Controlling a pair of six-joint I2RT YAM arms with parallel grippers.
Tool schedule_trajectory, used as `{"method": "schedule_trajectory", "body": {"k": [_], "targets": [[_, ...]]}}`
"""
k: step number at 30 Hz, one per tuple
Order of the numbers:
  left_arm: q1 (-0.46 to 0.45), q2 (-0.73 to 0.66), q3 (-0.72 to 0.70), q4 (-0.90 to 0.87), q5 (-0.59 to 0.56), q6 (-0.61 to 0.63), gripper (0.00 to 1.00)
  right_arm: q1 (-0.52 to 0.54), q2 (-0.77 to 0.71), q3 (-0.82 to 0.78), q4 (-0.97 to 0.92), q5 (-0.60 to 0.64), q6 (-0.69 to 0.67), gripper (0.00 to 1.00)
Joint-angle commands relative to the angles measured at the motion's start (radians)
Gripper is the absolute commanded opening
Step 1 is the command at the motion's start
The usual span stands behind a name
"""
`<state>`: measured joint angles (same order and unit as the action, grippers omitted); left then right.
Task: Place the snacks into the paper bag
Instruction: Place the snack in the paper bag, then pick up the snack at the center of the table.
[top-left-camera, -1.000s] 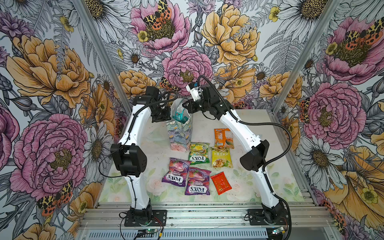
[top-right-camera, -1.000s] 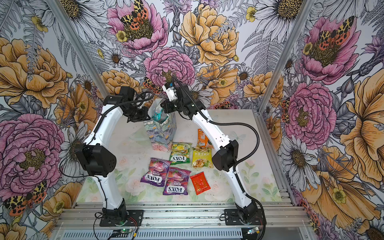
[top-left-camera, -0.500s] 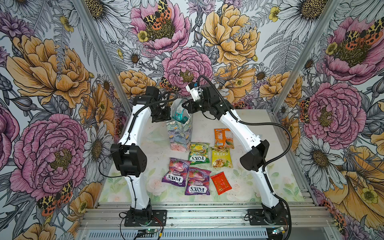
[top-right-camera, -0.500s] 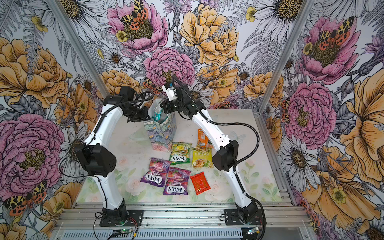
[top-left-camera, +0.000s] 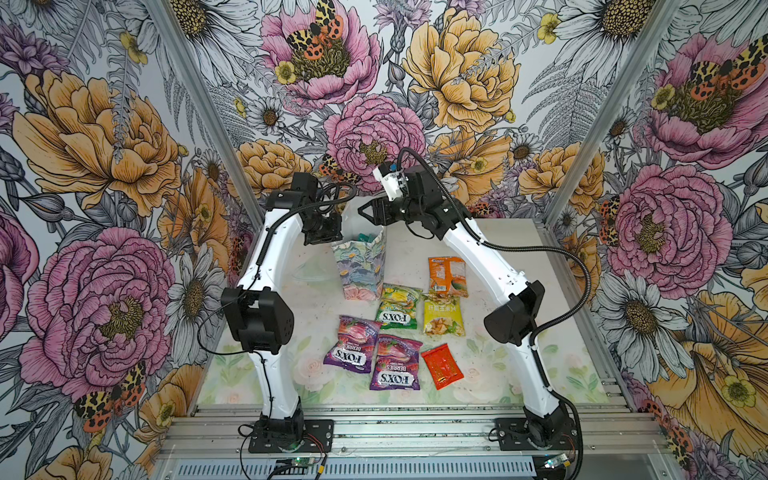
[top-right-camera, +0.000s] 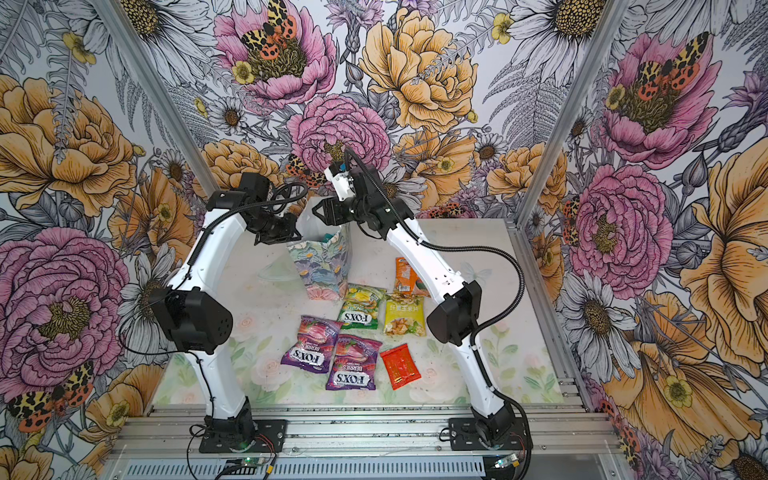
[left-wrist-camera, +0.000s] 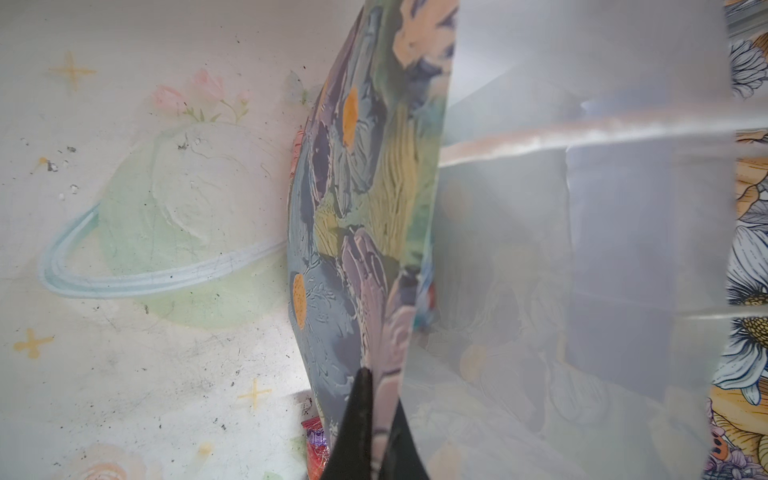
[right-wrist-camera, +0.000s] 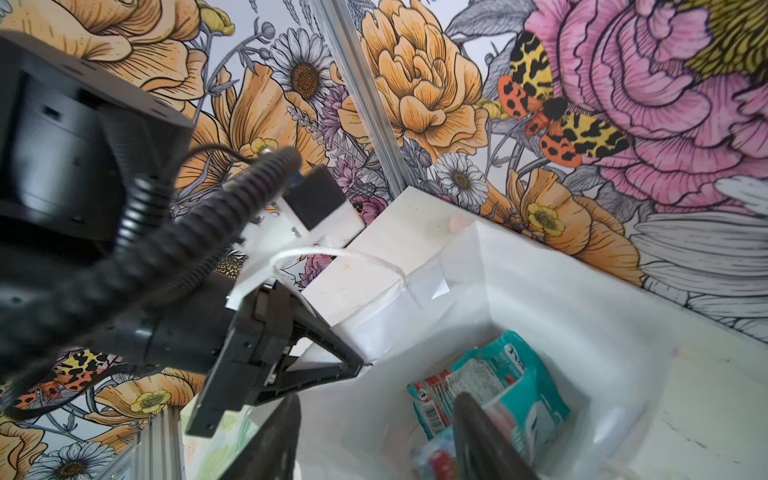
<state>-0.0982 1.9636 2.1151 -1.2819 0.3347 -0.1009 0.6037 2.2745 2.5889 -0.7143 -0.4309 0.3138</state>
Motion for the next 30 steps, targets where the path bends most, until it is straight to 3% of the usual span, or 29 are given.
{"method": "schedule_trajectory", "body": {"k": [1,7,13,23,30], "targets": [[0.011,-0.031,-0.004,-0.003,0.032,0.008,0.0,0.001,-0.1,-0.006,0.035,0.012,0.009,0.62],[0.012,-0.032,-0.006,-0.003,0.032,0.007,0.0,0.001,-0.188,-0.11,0.035,-0.008,0.031,0.67],[0.014,-0.037,-0.011,-0.002,0.029,0.008,0.0,0.0,-0.342,-0.338,0.042,0.068,0.008,0.7],[0.016,-0.04,-0.012,-0.003,0.024,0.007,0.0,-0.036,-0.704,-0.981,0.19,0.265,0.036,0.75],[0.016,-0.037,-0.016,-0.003,0.019,0.008,0.0,-0.086,-0.893,-1.311,0.223,0.312,0.092,0.82]]}}
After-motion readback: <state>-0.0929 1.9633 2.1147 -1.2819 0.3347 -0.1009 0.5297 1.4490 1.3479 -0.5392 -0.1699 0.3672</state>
